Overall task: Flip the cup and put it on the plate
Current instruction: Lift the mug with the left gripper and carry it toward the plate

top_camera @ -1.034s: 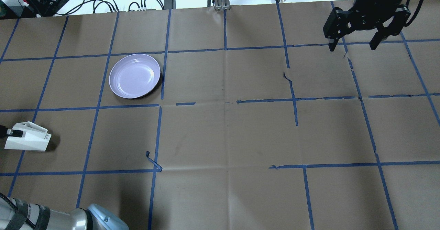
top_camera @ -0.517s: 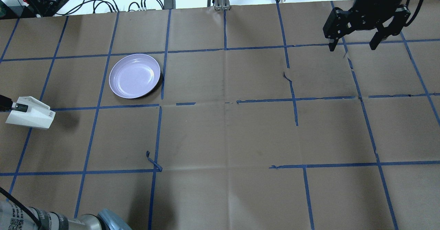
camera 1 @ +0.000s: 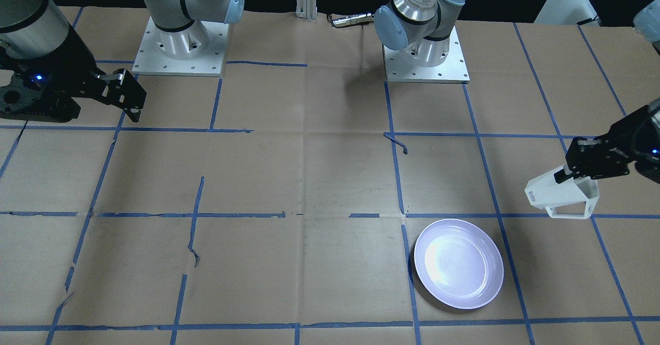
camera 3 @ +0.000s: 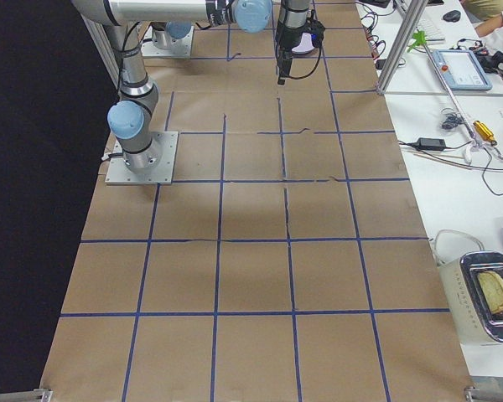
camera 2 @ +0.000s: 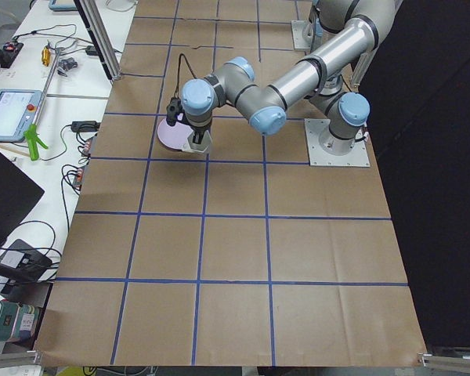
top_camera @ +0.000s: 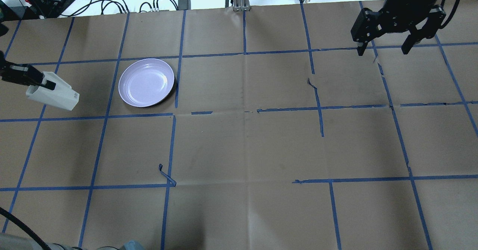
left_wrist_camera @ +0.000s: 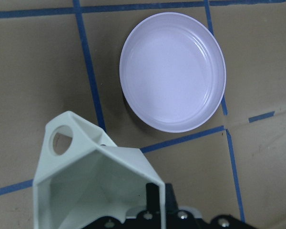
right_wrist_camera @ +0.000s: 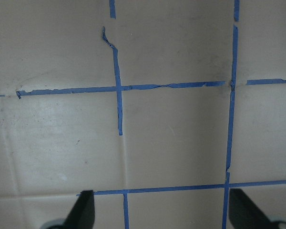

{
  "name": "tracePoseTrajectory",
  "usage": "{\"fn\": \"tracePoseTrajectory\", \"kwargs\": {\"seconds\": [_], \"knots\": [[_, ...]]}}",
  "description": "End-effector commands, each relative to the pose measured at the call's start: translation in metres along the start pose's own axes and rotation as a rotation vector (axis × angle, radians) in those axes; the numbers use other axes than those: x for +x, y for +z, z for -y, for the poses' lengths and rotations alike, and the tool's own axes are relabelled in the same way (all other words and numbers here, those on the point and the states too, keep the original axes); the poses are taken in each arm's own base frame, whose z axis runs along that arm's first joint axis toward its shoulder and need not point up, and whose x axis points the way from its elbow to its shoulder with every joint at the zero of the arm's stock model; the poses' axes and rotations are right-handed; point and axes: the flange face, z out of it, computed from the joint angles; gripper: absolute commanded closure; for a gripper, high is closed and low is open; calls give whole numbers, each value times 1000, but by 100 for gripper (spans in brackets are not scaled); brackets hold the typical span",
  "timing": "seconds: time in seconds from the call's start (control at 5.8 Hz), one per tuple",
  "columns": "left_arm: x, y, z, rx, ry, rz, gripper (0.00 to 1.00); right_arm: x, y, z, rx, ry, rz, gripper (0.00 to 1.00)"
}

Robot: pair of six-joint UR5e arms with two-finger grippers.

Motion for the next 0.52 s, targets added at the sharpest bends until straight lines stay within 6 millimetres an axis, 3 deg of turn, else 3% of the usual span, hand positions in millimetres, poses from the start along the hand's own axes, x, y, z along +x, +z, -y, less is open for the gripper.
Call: {"fn": "tracePoseTrajectory", "kwargs": {"seconds": [0.0,0.34], "knots": [[87,35,52,-7,64,164,100,0,0,0,0,0,0,0],[132,106,91,-46,208,311,100,0,0,0,0,0,0,0]]}}
